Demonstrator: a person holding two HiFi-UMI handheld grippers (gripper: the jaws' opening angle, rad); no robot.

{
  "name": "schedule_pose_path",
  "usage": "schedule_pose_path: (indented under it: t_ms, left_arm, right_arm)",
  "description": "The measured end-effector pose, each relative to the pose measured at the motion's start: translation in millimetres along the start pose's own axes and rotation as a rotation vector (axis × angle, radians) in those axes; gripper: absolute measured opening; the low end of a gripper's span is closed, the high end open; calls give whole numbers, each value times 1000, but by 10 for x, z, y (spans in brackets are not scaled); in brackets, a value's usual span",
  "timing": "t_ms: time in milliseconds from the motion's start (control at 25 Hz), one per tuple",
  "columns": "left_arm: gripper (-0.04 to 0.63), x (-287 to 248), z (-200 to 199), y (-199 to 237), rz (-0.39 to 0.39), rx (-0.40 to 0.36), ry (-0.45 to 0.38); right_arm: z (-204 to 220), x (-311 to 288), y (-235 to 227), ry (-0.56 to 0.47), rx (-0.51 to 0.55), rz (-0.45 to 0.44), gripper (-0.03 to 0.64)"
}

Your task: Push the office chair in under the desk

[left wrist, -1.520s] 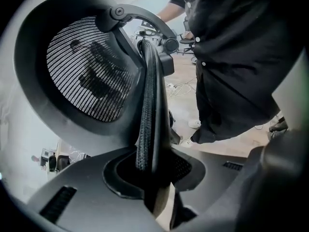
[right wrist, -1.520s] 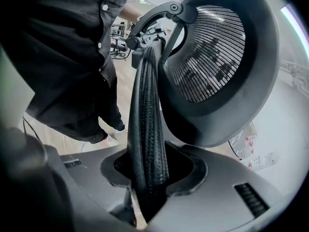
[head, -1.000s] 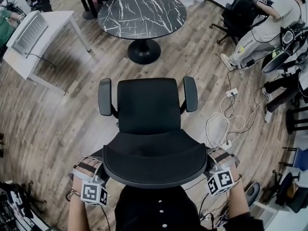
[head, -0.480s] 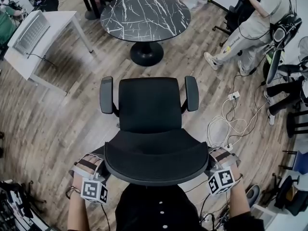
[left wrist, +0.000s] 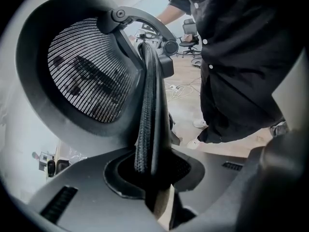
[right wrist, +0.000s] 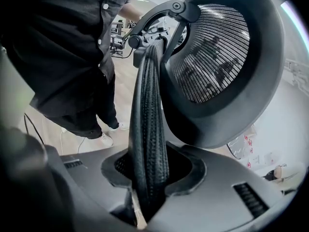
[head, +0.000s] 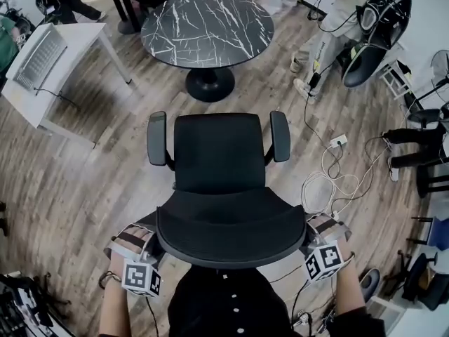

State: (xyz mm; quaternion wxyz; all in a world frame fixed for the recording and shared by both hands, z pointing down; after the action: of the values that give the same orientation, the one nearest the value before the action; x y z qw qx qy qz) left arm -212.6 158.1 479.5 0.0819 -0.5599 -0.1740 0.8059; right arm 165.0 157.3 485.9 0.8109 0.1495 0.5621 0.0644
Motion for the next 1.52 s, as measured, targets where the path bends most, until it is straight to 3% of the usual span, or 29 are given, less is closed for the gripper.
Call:
schedule_pose_path:
  t_ms: [1520]
  left_arm:
    - [100, -553, -178, 1035, -10, 50, 22]
  right_arm:
    - [623, -233, -1226, -17, 77, 13, 140]
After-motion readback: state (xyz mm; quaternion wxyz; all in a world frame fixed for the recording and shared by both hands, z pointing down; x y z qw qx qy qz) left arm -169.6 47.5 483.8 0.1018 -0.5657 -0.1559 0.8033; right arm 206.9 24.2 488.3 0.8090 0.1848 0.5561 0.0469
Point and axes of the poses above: the fingertips, and each gripper's own axes: x backward along the fingers, y to its left, z out of its underside, the point moved 9 cm from there along x, backward along the fingers, and after that the axes turned 1 degree about x, right-handed, at the moved point
